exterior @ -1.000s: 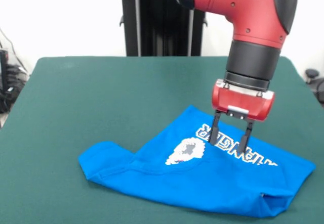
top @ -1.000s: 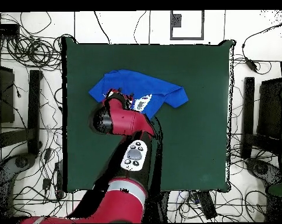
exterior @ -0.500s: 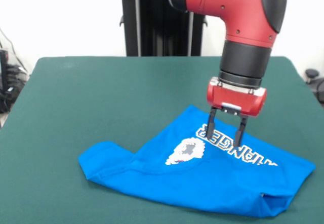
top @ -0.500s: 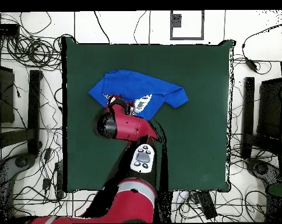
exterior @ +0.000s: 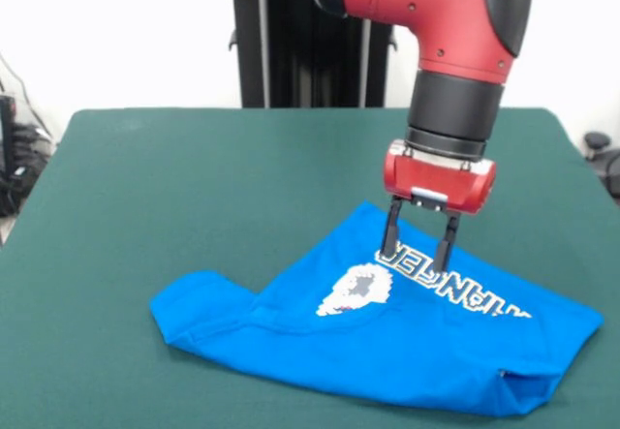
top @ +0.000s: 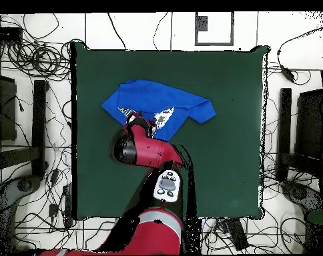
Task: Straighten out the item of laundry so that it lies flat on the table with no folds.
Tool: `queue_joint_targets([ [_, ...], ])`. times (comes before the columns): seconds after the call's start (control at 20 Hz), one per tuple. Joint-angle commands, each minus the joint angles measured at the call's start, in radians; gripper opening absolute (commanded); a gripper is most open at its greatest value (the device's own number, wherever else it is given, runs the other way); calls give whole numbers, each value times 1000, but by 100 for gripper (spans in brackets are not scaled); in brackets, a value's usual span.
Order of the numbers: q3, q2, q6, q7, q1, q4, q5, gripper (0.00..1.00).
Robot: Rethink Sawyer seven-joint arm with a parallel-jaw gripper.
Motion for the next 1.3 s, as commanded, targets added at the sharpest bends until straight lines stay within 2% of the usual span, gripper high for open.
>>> queue_joint_targets([
  [0.05, 119, 54, -102, 184, 13, 111, -45, 100],
  [0.4, 94, 93, -154, 200, 52, 111, -13, 100],
  [1.3, 102, 153, -234, 198, 51, 105, -6, 100],
])
